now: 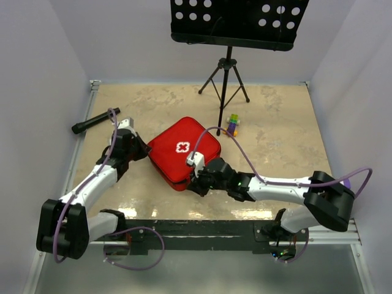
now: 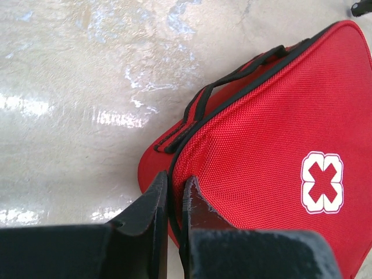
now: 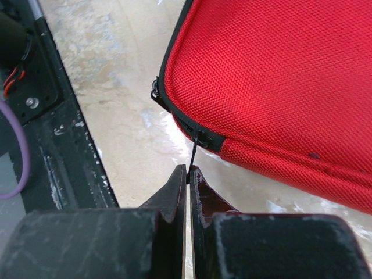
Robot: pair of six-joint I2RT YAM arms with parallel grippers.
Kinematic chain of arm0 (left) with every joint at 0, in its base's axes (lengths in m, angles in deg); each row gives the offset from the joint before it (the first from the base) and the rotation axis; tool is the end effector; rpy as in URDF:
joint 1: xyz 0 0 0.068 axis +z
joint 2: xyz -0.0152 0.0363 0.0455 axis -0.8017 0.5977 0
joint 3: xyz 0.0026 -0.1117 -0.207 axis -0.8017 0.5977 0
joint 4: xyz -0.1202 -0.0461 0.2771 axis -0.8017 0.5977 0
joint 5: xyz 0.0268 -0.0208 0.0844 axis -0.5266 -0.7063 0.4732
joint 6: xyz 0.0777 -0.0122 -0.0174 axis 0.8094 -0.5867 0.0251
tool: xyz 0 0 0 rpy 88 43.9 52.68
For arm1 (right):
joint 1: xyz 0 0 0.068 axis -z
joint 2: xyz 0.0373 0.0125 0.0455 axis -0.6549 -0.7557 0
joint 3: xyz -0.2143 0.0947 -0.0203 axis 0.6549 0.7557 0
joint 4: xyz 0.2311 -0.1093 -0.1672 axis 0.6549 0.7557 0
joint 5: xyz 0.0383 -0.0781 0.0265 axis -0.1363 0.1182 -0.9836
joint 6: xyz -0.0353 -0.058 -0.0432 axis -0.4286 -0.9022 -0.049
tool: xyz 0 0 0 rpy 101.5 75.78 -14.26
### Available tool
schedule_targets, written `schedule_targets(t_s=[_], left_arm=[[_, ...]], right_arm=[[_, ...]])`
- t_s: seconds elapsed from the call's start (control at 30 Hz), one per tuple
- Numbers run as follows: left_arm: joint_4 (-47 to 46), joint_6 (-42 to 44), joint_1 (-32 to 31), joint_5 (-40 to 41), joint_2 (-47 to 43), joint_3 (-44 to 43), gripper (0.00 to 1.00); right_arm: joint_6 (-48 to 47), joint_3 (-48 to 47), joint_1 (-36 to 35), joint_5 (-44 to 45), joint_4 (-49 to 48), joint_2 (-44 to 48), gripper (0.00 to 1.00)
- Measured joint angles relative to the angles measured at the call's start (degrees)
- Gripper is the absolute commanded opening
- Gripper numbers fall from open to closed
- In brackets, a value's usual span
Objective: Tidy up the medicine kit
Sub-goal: Zip the medicine box at the center of the board.
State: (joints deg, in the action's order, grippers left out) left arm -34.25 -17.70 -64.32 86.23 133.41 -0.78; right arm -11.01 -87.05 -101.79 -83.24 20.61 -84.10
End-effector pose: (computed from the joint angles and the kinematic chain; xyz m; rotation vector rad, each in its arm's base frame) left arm 0.3165 -0.0643 0.1264 -0.4152 2.2114 -0.4661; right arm 0.1644 0.3174 0.1128 -0.9852 1.9621 0.9284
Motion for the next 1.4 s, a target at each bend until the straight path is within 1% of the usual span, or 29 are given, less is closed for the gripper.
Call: schedule_targets(t_s=[0.23,0.47,0.93,1.4], left_arm=[[-1.33,-2.47,0.00,2.47,-3.80,3.69,0.00],[-2.62,-3.65,0.02,5.44,-5.42,5.16,0.00],[-4.83,-5.55,-0.02,8.59,-9.55,8.83,0.00],[-7.17,-8.22,-0.15,10.45,-12.26,11.78,0.00]], right_arm=[[0.02,-1.03,-2.56,-2.82,-4.13,-4.33,0.00],[0.02,-5.44,-4.79,-5.66,-6.67,-10.64,0.00],[2.23,-11.45,-6.23,-11.39,-9.70,-18.43,0.00],[4.52,-19.04,-10.16,-10.91,-9.14,-24.79,0.00]])
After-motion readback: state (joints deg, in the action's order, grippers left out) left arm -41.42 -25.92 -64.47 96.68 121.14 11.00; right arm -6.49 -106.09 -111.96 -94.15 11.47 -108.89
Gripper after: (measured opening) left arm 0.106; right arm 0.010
